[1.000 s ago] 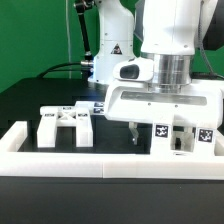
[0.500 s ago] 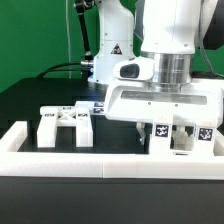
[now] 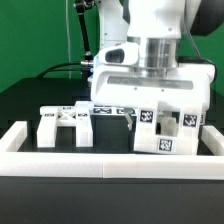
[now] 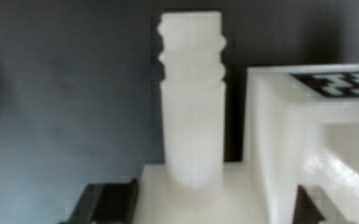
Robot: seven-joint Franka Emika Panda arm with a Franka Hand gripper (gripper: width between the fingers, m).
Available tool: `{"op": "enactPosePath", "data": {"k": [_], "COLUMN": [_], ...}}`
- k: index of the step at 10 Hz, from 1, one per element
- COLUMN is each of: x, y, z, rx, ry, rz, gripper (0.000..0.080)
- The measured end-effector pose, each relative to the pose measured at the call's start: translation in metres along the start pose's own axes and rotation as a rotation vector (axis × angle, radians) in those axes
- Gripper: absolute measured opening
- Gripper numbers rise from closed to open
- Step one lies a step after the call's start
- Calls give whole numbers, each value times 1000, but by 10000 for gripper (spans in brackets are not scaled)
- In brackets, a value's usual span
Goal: Assemble chair
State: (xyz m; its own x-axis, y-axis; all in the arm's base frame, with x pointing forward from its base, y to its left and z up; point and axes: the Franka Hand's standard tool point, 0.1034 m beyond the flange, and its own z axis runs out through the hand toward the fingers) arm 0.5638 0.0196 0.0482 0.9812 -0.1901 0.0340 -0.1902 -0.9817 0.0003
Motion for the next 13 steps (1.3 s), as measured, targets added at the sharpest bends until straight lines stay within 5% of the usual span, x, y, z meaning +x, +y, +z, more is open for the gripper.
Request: {"op": "enactPosePath", "data": {"k": [5,9,13], "x": [-6,-19,-28], "y": [2,13,22], "z": [-1,-21,-15], "rx": [-1,1,-17], "ry": [-56,-437,-672], "rz": [6,39,50], "gripper": [333,333,333]}}
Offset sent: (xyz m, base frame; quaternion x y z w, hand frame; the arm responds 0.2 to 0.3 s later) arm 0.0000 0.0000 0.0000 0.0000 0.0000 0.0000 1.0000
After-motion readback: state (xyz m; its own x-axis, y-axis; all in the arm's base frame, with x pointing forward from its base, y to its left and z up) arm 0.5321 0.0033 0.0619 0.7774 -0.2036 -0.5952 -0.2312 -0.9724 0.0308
